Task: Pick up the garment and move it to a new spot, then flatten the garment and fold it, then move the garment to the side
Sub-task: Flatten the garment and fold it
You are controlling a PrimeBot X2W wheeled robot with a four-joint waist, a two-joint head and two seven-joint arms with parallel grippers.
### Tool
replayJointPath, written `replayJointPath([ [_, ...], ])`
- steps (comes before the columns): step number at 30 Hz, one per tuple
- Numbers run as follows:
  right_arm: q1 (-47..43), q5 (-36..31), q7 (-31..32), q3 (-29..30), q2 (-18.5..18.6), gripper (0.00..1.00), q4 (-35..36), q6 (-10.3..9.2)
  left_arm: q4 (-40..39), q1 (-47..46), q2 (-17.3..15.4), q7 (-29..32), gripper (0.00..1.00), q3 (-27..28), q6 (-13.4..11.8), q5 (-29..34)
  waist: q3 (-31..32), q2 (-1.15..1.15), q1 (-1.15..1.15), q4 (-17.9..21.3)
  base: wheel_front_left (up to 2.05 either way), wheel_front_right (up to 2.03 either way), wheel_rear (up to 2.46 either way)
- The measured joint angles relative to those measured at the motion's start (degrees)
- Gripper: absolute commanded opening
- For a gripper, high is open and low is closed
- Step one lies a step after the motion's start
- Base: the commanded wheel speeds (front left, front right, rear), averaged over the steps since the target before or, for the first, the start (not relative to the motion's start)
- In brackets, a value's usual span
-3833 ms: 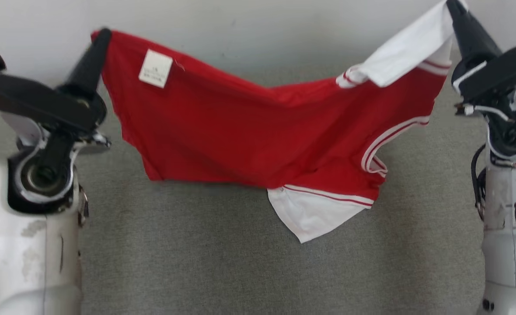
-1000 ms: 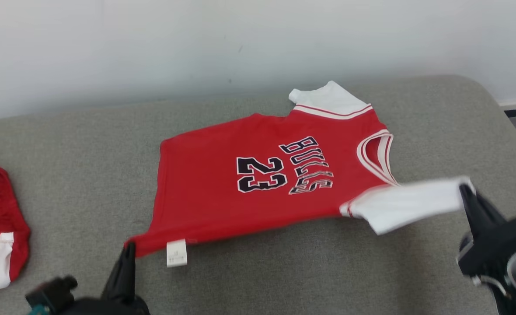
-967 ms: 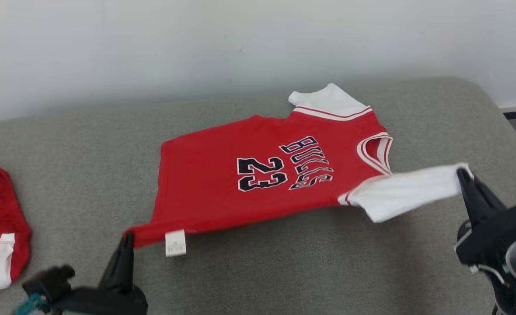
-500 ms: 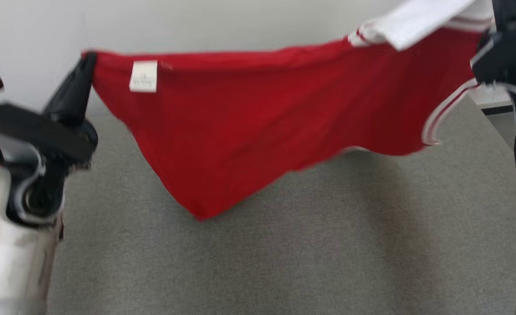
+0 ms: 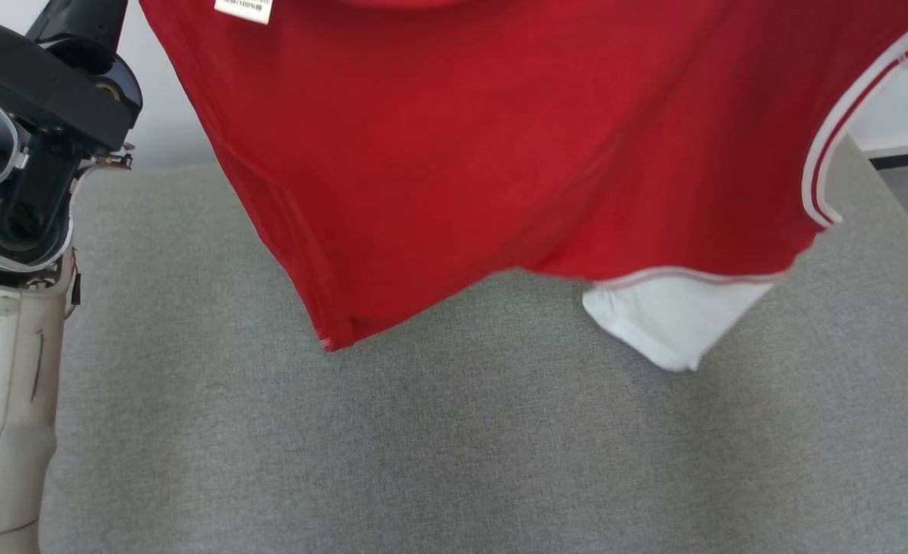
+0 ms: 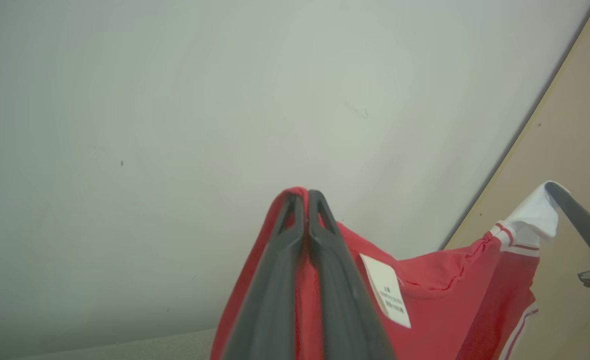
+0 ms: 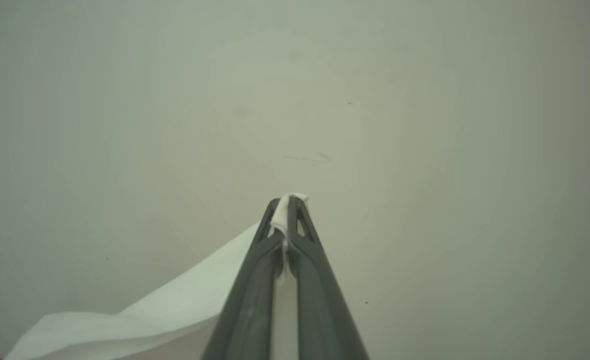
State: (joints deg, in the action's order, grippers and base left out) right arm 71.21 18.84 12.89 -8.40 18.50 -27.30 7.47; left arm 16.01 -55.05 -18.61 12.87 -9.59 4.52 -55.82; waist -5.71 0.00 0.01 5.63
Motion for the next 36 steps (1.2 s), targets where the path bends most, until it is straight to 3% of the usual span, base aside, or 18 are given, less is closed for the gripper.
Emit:
replayJointPath([
  [6, 4.99, 1.8, -1.86, 0.96, -1.34, 0.0, -5.57, 0.0, 1.41, -2.29, 0.3, -1.37, 0.0, 1.37, -1.7, -0.12, -3.93, 0.0, 0.0, -0.05, 0.0, 0.0, 0.0],
  [12, 13.51, -0.54, -9.04, 8.68, -5.17, 0.0, -9.14, 0.0, 2.89, -9.86, -0.43, -7.28, 0.0, 2.82, -3.49, 3.81, -10.3, 0.0, 0.01, 0.13, 0.0, 0.0, 0.0],
  [17, 22.92, -9.27, -21.85, 14.08, -6.33, 0.0, -9.99, 0.0, 5.24, -19.63, -0.54, -16.12, 0.0, 2.2, -2.25, 9.43, -16.91, 0.01, 0.01, 0.26, 0.0, 0.0, 0.0],
  [21, 27.5, -14.04, -26.66, 15.47, -6.56, 0.0, -7.78, 0.0, 5.92, -27.42, -0.56, -23.16, 0.0, 1.74, -0.51, 12.92, -22.24, 0.01, 0.01, 0.3, 0.0, 0.0, 0.0],
  [26, 26.26, -16.52, -27.58, 14.67, -6.19, 0.0, -5.8, 0.0, 7.57, -30.65, 0.34, -26.37, 0.0, 2.13, 1.1, 13.24, -27.35, 0.01, 0.01, 0.42, 0.0, 0.0, 0.0],
  [31, 20.26, -14.45, -27.83, 14.1, -6.27, 0.0, -5.3, 0.0, 10.62, -28.46, 1.75, -27.51, 0.0, 1.15, 2.44, 12.69, -33.06, 0.02, 0.02, 0.5, 0.0, 0.0, 0.0],
  [36, 15.06, -9.91, -27.82, 7.72, -5.97, 0.0, -3.65, 0.0, 11.46, -25.74, 1.74, -27.63, 0.0, -1.36, 2.77, 10.59, -36.54, 0.02, 0.01, 0.1, 0.0, 0.0, 0.0],
])
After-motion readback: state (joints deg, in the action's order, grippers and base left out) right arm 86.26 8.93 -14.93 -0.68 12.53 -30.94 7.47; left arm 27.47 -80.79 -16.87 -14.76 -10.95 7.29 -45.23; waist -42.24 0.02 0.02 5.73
